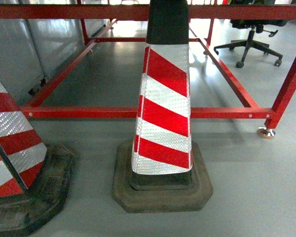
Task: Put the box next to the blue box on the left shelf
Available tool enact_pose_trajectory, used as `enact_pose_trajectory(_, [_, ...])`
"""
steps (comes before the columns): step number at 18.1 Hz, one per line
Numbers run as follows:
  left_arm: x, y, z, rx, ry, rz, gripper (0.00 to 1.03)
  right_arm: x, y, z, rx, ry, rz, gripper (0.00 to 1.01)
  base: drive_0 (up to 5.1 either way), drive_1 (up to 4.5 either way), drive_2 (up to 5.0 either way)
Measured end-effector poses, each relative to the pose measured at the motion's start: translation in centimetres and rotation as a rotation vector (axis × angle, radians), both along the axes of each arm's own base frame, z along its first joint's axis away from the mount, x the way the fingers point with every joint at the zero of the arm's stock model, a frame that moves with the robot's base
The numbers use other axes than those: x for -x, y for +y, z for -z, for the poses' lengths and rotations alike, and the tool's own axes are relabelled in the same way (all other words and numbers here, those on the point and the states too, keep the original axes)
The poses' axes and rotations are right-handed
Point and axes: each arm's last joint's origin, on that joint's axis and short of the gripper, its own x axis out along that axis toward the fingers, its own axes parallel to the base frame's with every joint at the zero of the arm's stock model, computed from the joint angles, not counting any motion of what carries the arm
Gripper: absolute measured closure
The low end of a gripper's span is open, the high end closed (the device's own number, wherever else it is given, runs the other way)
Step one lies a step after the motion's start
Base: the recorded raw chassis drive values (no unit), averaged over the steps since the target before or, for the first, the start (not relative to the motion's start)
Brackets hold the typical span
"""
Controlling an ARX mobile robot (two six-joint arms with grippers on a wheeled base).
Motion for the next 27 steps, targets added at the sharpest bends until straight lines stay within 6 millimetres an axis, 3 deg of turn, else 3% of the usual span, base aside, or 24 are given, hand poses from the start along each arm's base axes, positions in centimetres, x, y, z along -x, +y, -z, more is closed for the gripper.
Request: enact_pose_trajectory(27, [0.0,0.0,0.0,-0.01,0.0,-0.001,0.05,0.0,0.0,0.0,0.001,0.0,-0.001,0.03,0.0,0.0,0.0])
